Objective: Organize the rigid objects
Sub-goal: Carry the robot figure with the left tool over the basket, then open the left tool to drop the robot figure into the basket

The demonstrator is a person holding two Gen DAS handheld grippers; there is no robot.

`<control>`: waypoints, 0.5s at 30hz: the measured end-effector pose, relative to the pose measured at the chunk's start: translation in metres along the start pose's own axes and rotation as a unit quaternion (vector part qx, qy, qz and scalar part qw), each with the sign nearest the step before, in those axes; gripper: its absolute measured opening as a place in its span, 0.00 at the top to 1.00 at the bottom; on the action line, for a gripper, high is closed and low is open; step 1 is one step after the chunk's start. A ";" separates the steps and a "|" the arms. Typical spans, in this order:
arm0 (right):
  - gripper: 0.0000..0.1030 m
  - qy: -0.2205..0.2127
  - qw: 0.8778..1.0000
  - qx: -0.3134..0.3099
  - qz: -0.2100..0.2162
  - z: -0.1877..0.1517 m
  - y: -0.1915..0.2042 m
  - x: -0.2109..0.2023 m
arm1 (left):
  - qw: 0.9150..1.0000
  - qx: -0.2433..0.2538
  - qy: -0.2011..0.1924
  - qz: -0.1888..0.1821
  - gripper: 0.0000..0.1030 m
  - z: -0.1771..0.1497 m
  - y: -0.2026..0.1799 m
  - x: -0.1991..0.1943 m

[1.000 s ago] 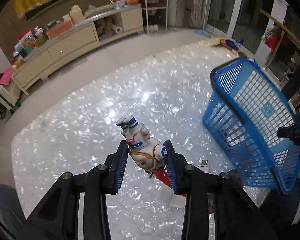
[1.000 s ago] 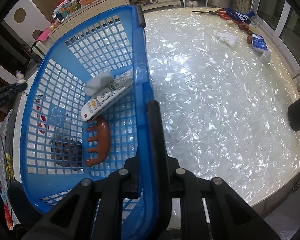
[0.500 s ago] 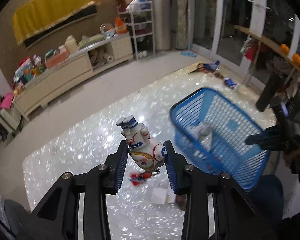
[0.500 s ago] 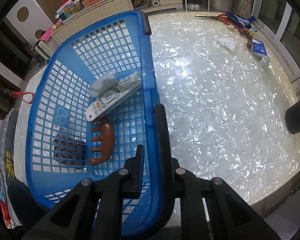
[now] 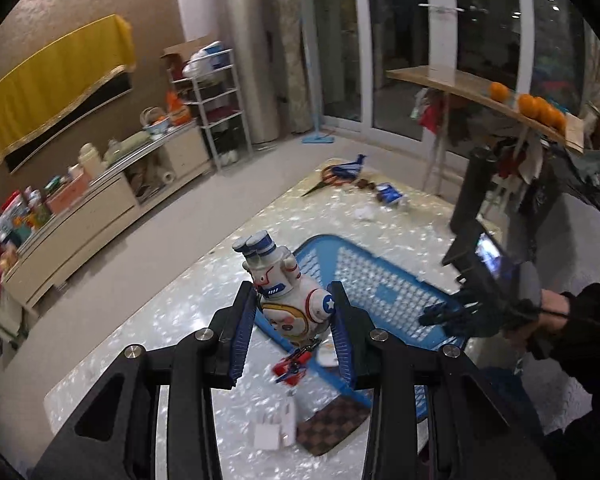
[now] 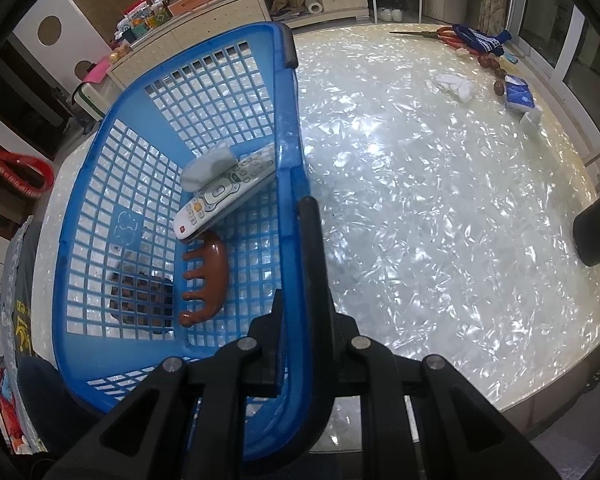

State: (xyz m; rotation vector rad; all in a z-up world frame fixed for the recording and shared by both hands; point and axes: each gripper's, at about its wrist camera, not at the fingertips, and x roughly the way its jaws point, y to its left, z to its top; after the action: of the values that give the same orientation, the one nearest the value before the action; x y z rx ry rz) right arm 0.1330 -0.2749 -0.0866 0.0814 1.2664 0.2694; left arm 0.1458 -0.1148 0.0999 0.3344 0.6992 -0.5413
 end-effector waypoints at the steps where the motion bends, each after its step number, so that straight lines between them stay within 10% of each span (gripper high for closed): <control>1: 0.87 0.000 1.000 -0.001 0.000 0.000 0.000 0.000 | 1.000 0.009 -0.001 -0.011 0.61 0.003 -0.007 0.005; 15: 0.87 -0.003 1.000 0.001 0.009 0.002 -0.004 0.002 | 0.990 0.077 0.098 -0.073 0.61 -0.031 -0.052 0.112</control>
State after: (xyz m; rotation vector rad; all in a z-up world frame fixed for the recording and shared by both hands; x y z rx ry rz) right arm 0.1363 -0.2776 -0.0884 0.0944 1.2607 0.2830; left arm 0.1713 -0.1828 -0.0052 0.4883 0.8789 -0.7092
